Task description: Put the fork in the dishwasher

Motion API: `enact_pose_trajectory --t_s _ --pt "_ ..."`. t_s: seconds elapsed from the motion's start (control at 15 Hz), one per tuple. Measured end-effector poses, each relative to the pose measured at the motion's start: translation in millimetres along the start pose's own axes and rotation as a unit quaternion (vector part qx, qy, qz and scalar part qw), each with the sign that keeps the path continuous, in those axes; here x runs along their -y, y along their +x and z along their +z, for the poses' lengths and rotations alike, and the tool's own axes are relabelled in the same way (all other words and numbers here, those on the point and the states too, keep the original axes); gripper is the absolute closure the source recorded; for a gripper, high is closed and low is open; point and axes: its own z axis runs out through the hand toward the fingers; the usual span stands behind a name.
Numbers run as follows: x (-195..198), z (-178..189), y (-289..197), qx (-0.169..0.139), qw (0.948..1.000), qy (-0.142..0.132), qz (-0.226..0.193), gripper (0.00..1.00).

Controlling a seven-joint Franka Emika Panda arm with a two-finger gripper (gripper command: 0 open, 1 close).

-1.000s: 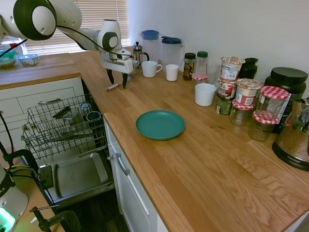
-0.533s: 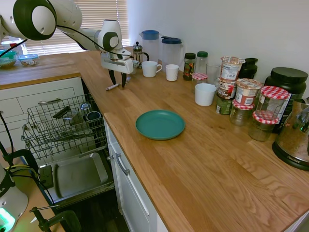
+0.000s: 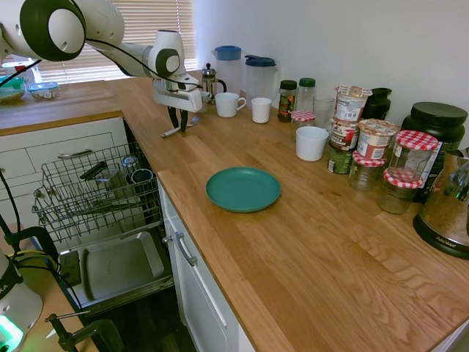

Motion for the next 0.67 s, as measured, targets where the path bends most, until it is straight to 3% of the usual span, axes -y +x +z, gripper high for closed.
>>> enact_pose_trajectory --t_s 0.33,0.67 --pt "-5 -2 7 0.002 0.9997 0.003 0.022 1.00" --pt "-41 -36 19 -0.031 0.9967 0.025 0.071 1.00"
